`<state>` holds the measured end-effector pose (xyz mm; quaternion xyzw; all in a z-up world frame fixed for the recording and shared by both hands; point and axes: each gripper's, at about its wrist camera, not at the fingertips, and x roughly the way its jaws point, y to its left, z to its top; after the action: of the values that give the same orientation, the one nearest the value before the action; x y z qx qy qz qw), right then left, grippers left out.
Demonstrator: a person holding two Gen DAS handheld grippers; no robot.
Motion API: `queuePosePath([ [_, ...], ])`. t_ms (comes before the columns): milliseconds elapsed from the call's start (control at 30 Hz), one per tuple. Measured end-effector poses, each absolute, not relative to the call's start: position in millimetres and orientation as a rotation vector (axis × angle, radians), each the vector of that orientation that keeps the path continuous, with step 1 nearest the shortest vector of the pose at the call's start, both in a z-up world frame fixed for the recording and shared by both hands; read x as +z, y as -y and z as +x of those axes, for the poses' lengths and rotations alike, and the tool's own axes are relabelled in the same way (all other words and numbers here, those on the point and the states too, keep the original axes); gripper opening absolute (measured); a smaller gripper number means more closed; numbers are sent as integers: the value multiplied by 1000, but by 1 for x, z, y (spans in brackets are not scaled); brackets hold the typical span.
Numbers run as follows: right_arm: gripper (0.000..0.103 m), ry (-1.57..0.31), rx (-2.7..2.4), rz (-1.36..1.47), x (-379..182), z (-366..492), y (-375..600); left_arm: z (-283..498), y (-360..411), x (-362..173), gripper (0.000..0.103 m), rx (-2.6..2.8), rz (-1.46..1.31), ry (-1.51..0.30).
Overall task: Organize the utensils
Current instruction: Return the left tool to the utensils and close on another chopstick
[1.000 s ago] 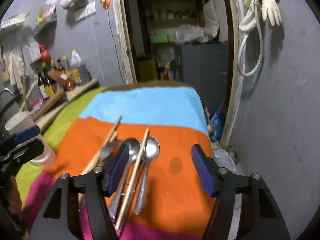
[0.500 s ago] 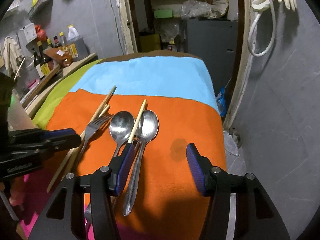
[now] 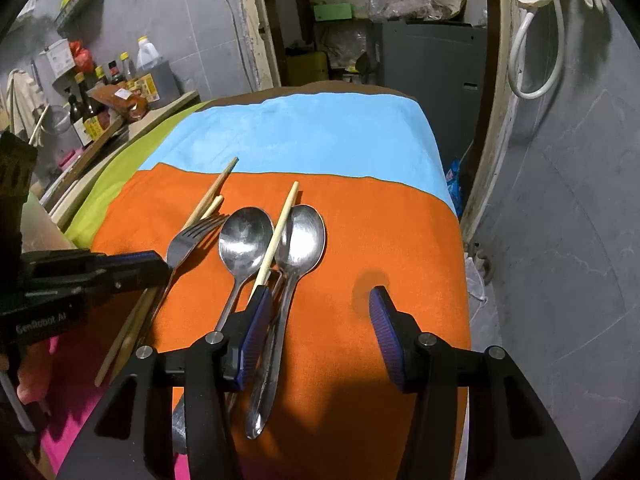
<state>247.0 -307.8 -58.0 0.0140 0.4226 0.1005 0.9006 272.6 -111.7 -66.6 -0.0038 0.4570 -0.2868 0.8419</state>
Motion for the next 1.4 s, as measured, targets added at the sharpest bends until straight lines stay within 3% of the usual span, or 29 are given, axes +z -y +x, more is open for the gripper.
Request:
queuePosePath([
  [567,49,-881,210,44,-59,248,309,285,105,-67,10,-628,-76,-1012],
  [1067,49,-883,210,49,-60,249,311,263,80,-53,10,-474,-17,-877],
  [1400,49,-886,207,36,-62,249,311,288,90,-77,10,-398,61,-969],
])
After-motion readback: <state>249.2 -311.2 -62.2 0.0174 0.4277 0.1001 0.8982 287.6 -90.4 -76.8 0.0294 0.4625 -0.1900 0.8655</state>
